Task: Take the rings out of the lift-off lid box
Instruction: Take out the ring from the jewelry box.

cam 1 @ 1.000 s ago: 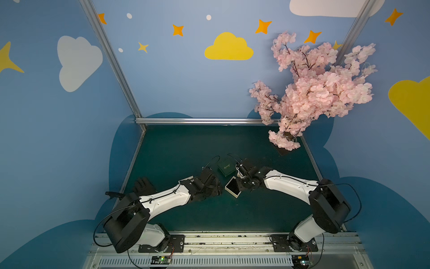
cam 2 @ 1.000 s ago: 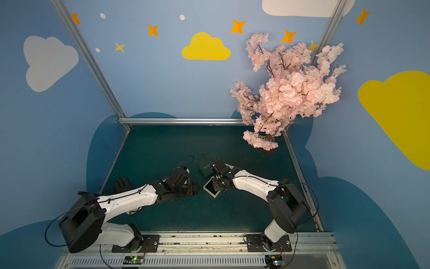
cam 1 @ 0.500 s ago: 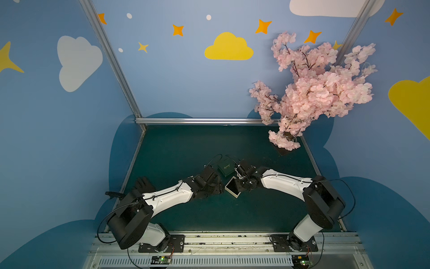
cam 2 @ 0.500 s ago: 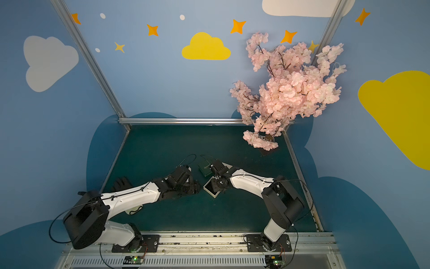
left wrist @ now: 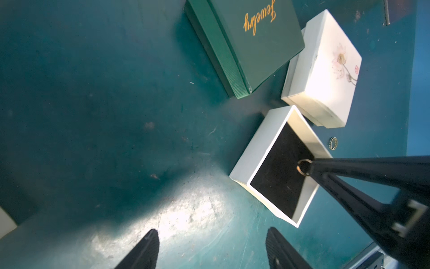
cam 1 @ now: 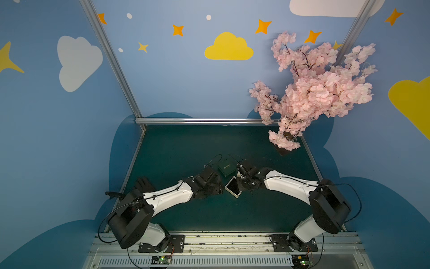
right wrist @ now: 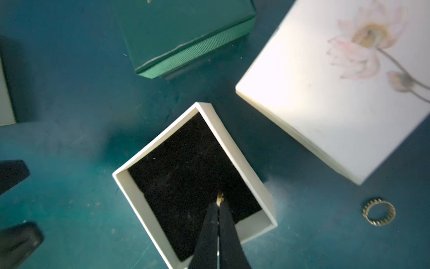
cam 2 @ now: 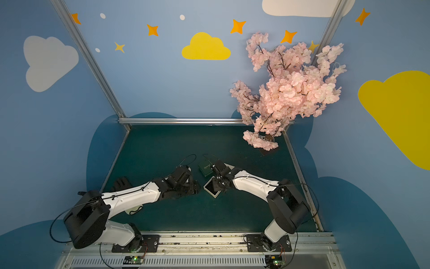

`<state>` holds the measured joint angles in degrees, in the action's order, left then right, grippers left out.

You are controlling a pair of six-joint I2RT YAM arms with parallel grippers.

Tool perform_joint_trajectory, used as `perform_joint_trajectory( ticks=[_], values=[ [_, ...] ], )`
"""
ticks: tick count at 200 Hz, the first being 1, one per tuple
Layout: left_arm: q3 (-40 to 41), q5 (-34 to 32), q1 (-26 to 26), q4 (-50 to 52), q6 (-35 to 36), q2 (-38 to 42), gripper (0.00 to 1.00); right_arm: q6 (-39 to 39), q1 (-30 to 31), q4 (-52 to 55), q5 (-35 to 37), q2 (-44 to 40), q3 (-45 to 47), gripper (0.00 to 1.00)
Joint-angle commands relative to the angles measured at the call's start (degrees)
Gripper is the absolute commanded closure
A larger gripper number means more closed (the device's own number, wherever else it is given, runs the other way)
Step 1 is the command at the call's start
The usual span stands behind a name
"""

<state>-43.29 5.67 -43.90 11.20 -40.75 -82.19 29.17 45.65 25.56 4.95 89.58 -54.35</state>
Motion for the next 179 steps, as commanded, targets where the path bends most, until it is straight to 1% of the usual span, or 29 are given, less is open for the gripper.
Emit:
perform_joint_trajectory(
  ticks=[1, 22, 40, 69, 105, 120, 138, 179],
  values=[
    [-1.44, -0.75, 0.24, 1.21, 0.73, -0.55, 0.27, 2.25, 0.04, 0.26, 1.73, -3.62, 1.19, 1.00],
    [-1.36, -0.75, 0.20, 1.30, 0.65, -0.33, 0.27, 3.53, -0.62, -0.07, 2.94, -6.43, 2.54, 1.00],
    [-1.19, -0.75, 0.22, 1.25, 0.54, -0.08, 0.27, 4.59, -2.11, -0.99, 1.33, -7.79, 3.69, 1.00],
    [-1.35, -0.38, 0.20, 1.27, 0.45, 0.02, 0.27, 5.73, -3.17, -2.82, -1.17, -6.93, 5.27, 1.00],
    [-0.52, 0.00, 0.22, 0.77, -0.19, 0.80, 0.27, 7.17, -2.81, -3.35, -2.92, -4.80, 5.96, 1.00],
    [-0.38, 0.04, 0.20, 0.57, -0.30, 1.07, 0.27, 6.38, -1.76, -3.17, -2.55, -4.65, 5.68, 1.00],
    [-0.40, 0.43, 0.11, 0.24, -0.32, 0.79, 0.27, 4.13, -0.06, 0.02, -1.32, -3.60, 3.46, 1.00],
    [-0.59, 0.59, 0.17, -0.21, -0.21, 0.38, 0.27, -0.24, 2.18, 12.43, 1.26, 1.31, -4.28, 1.00]
  ],
)
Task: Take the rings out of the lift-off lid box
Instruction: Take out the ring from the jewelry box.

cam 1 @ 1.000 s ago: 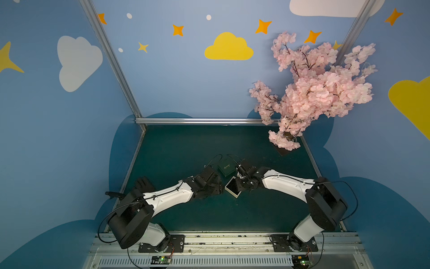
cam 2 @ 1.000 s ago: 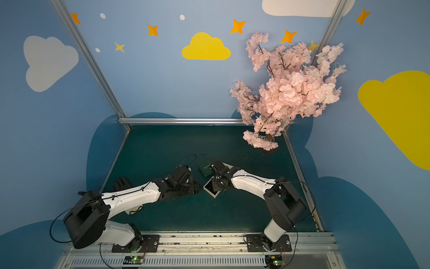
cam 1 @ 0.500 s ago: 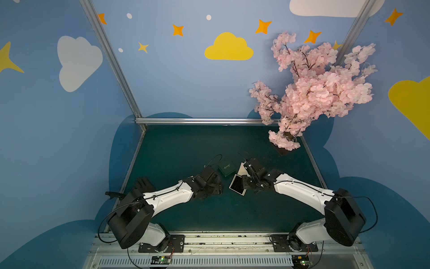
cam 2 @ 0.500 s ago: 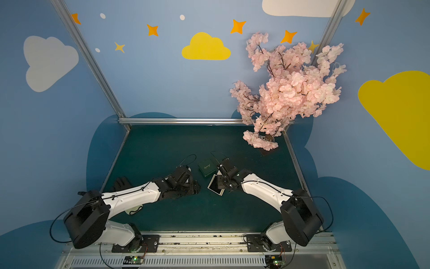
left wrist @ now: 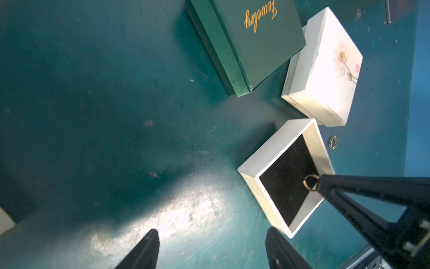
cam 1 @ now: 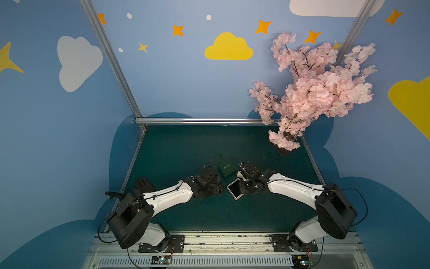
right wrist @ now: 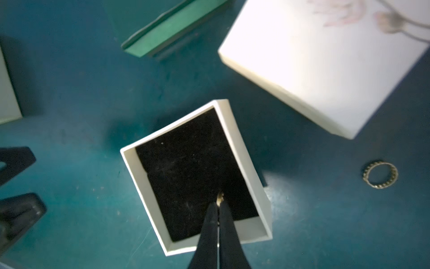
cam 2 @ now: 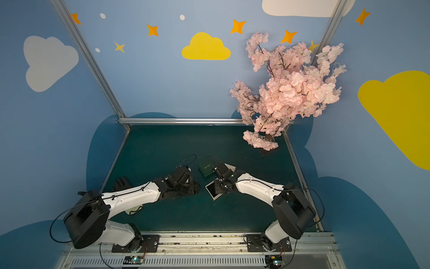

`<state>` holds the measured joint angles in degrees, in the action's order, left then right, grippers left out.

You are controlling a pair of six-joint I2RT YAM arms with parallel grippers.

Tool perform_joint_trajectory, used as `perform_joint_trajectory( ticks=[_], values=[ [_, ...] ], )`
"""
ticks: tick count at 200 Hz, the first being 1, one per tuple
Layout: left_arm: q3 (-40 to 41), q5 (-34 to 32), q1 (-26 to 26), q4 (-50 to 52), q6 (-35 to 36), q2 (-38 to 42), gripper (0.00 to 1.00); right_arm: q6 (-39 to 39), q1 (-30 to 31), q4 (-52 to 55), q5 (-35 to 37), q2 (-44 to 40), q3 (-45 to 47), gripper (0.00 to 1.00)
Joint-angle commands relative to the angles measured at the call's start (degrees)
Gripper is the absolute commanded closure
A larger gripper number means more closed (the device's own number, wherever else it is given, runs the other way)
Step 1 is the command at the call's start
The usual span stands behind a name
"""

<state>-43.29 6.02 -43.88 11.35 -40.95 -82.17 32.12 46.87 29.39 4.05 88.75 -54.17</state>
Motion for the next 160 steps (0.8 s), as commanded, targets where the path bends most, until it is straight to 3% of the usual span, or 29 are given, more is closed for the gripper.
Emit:
perform_joint_trajectory(
  ticks=[1, 55, 117, 160],
  values=[
    [-0.63, 0.23, 0.09, -0.41, -0.05, 0.35, 0.27, -3.24, 0.99, 8.86, 2.13, 2.27, -4.63, 1.00],
    [0.49, -0.22, 0.11, -0.87, -0.19, 0.86, 0.27, -4.80, 1.51, 15.08, 1.11, 7.06, -10.67, 1.00],
    [1.37, 0.05, 0.12, -1.77, -0.46, 2.10, 0.27, -0.85, 1.69, 8.49, -3.87, 7.84, -10.09, 1.00],
    [1.50, -0.65, 0.11, -1.30, -0.21, 2.44, 0.27, 0.67, 1.48, 7.59, -0.21, 4.41, -8.81, 1.00]
  ],
)
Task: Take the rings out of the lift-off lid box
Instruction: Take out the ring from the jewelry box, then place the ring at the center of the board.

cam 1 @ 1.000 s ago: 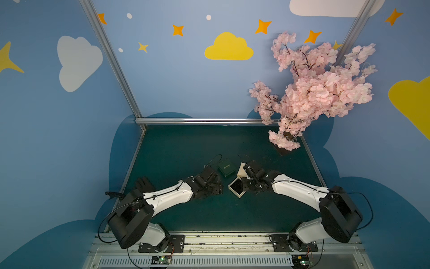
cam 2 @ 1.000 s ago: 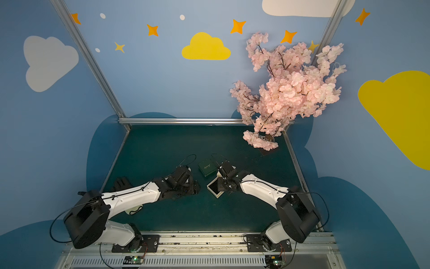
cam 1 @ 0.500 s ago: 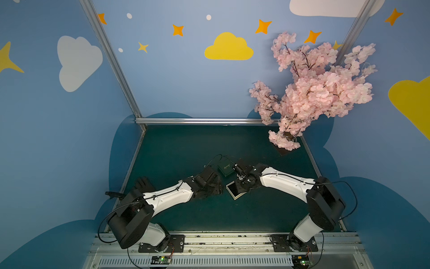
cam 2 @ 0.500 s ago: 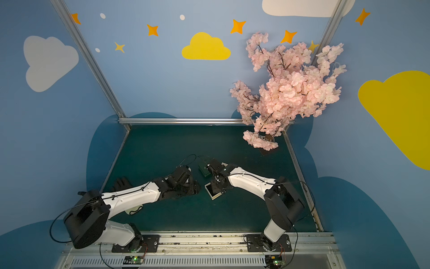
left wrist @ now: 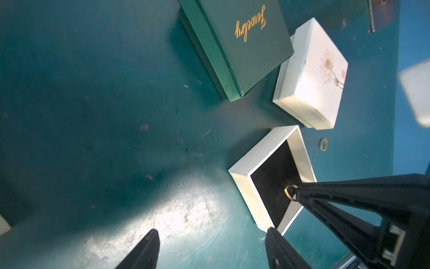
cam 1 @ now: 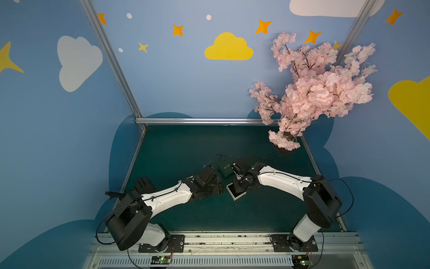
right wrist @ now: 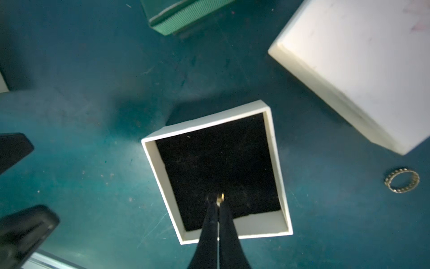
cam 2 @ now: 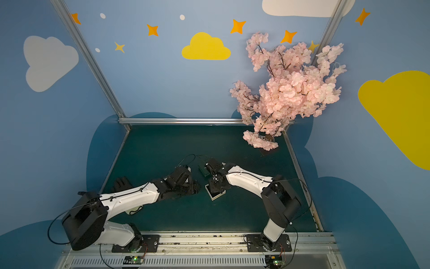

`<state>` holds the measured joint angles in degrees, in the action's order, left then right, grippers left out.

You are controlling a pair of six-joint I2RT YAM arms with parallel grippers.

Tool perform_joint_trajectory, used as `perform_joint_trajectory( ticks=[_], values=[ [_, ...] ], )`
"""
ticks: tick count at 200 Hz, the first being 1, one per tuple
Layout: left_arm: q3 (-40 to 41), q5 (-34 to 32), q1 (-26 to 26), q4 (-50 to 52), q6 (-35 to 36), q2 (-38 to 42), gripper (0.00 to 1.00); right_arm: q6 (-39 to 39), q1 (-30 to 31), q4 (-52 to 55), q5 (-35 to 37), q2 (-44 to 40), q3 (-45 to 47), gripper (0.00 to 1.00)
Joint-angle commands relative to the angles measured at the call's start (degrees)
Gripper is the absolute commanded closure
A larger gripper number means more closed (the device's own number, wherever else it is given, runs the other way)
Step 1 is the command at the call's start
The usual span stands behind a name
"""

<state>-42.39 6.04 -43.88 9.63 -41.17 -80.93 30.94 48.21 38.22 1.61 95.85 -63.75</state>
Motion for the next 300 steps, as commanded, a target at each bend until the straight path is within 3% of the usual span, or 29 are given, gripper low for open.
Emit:
perform_joint_trajectory(
  ticks=[1, 35, 62, 108, 151, 231, 251, 300],
  values=[
    [0.58, -0.68, 0.15, 0.45, 0.02, 1.20, 0.27, 1.93, 0.10, -1.27, 2.38, -2.82, 0.92, 1.00],
    [0.63, -1.37, 0.21, 1.09, 0.38, 1.90, 0.27, 3.57, -2.66, -3.21, 4.27, -8.27, 5.05, 1.00],
    [0.45, -1.78, 0.20, 1.36, 0.74, 2.41, 0.27, 3.91, -7.42, -4.83, 1.25, -11.48, 8.91, 1.00],
    [0.46, -2.07, 0.30, 1.51, 0.86, 2.92, 0.27, 4.22, -15.69, -5.66, 2.94, -15.74, 15.49, 1.00],
    [0.14, -2.53, 0.31, 2.17, 1.12, 3.19, 0.26, 3.83, -20.38, -5.73, 4.46, -15.05, 17.01, 1.00],
    [-0.14, -3.14, 0.37, 2.94, 0.99, 3.19, 0.26, 2.17, -21.24, -4.22, 8.71, -9.49, 13.82, 0.96],
    [-0.23, -3.23, 0.37, 3.07, 1.00, 3.21, 0.26, 2.02, -21.14, -5.30, 6.87, -8.78, 13.86, 0.93],
    [-0.87, -4.05, 0.53, 4.37, 1.24, 3.09, 0.26, 1.10, -20.62, -6.21, 5.16, -8.39, 13.40, 0.73]
  ],
)
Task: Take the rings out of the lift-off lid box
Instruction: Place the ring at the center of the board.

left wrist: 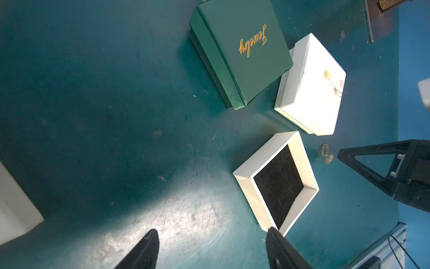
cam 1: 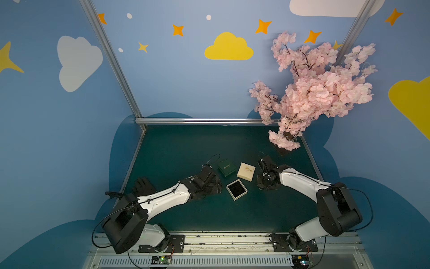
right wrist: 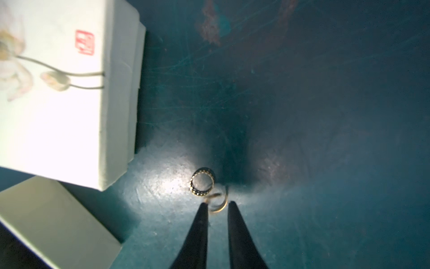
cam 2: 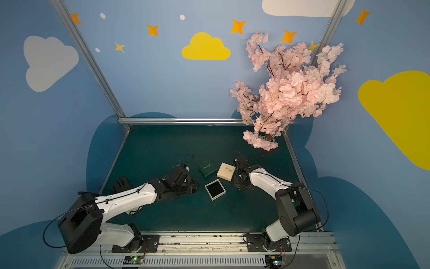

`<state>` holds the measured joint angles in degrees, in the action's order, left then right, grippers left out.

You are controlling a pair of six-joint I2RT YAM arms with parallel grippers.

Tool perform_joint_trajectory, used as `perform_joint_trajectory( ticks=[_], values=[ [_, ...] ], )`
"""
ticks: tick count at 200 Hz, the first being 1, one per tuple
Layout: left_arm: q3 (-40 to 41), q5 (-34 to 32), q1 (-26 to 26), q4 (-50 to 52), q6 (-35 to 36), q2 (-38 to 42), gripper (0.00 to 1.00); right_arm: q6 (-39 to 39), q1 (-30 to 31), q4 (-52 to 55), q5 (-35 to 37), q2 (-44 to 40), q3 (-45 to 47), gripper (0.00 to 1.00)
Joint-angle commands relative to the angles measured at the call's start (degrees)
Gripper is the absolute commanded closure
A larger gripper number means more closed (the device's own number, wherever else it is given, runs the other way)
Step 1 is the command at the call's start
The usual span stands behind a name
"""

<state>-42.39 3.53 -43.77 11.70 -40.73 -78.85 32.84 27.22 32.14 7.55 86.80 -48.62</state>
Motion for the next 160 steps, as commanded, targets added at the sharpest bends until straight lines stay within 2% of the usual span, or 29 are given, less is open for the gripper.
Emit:
perform_joint_trajectory(
  ticks=[1, 23, 39, 52, 75, 82, 103, 120, 160],
  values=[
    [-0.86, -1.57, 0.39, 2.37, 0.77, 1.04, 0.26, -0.78, 0.37, -0.09, -0.83, 0.65, -1.73, 0.72],
    [-1.24, -2.53, 0.44, 3.68, 1.17, 1.82, 0.26, -0.81, 0.69, 0.26, -1.84, -0.44, -1.84, 0.64],
    [-1.42, -3.58, 0.61, 5.06, 1.49, 3.02, 0.24, -0.58, 1.07, -0.55, -3.91, -2.72, -0.84, 0.50],
    [-1.91, -5.50, 0.70, 7.42, 1.45, 4.49, 0.18, -0.75, 1.79, -1.97, -6.47, -4.81, 0.36, 0.41],
    [-2.57, -9.32, 1.09, 12.58, 1.11, 7.95, 0.00, -1.29, 4.04, -5.11, -11.95, -7.15, 2.09, 0.29],
    [-2.58, -11.20, 1.06, 14.16, 0.42, 9.29, 0.01, -1.42, 4.52, -6.64, -14.36, -7.33, 2.79, 0.25],
    [-1.93, -17.00, 1.94, 19.22, -1.59, 13.02, 0.01, -1.15, 5.94, -12.58, -20.56, -6.39, 4.77, 0.22],
    [-0.43, -20.04, 3.62, 22.03, -3.63, 15.66, 0.00, -0.98, 7.29, -14.10, -21.14, -4.12, 4.57, 0.21],
    [3.56, -16.91, 10.64, 24.49, -5.85, 19.60, 0.01, -0.90, 11.10, -15.88, -21.97, 1.41, 1.74, 0.21]
  ],
)
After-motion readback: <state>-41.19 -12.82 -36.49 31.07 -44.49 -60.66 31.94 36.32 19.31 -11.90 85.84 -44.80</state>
